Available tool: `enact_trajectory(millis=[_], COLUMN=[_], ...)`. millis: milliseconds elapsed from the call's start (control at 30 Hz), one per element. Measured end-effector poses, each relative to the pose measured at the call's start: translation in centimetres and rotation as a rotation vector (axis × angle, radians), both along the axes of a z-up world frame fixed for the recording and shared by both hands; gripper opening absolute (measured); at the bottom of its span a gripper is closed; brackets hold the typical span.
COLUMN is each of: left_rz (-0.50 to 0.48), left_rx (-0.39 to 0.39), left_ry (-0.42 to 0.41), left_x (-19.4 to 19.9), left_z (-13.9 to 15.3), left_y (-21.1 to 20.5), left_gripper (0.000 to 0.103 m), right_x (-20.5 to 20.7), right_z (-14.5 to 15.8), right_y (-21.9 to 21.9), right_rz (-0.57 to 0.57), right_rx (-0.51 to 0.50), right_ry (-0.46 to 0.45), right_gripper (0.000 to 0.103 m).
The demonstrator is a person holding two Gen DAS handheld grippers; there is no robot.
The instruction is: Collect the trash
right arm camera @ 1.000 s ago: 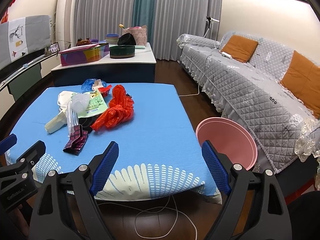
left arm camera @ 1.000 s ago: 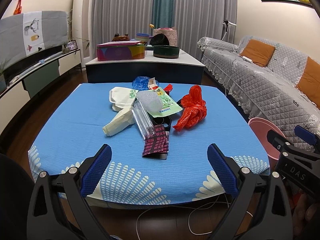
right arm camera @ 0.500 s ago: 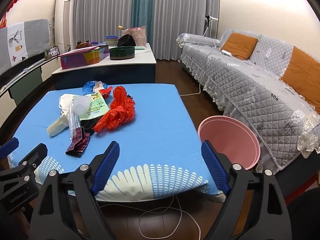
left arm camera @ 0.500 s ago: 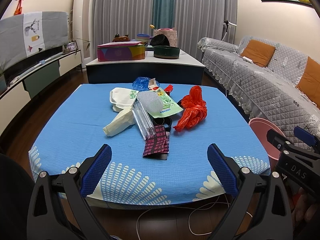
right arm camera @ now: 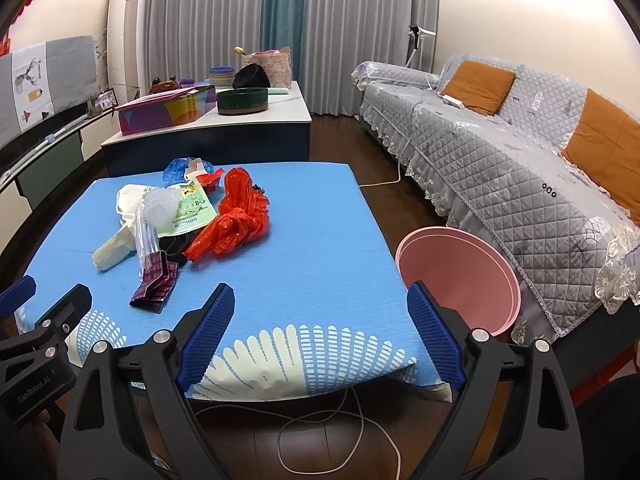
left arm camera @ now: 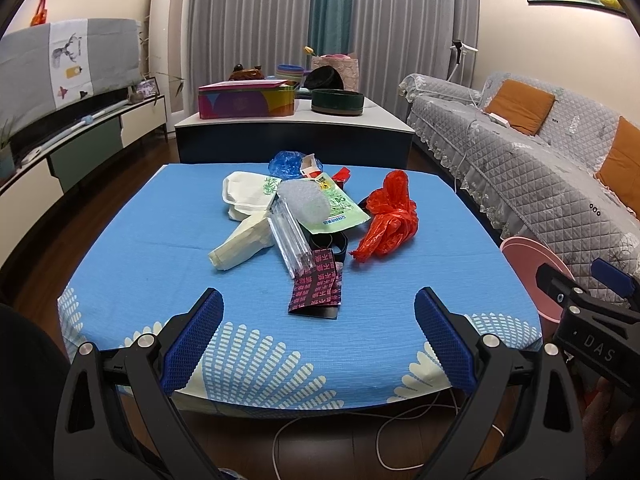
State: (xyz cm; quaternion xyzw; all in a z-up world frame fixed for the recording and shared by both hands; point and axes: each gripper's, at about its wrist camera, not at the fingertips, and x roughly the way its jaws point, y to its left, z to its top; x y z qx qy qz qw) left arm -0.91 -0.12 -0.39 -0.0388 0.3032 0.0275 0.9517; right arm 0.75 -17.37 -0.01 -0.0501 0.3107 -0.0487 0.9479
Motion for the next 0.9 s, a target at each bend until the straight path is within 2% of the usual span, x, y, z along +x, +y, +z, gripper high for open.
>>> enact_trajectory(millis=[233, 367, 567, 767, 900], left_rz=[-0.015, -0.019, 0.007, 0.022, 0.025], left_rx=[-0.01, -0.004, -0.023, -0.043, -0.053], left_ry=[0.0, 0.001, 0.018, 0.038, 0.063], left_x=[-0.2, -0.1, 0.5, 1.6, 2.8], left_z=[0.0, -0.2, -0.5, -1.0, -1.7], left_y=[-0.2, -0.3, 0.2, 0.5, 0.5], left_gripper=[0.093, 0.083, 0.074, 0.063, 0.059], right_x=[0.0, 0.0, 0.5, 2.0, 4.6], right_z=[-0.2, -0.2, 0.2, 1.4, 2.2], right_y=[0.1, 0.0, -0.2, 0.6, 0.7], right_rz=[-0.003, -0.007, 0.0, 0.085, 0.141], right_rx=[-0.008, -0.013, 0.014, 0.027, 0.081], right_ry=[0.001, 0.005, 0.009, 0.024, 0.062], right_gripper=[0.087, 0.083, 0.076, 0.054, 0.042])
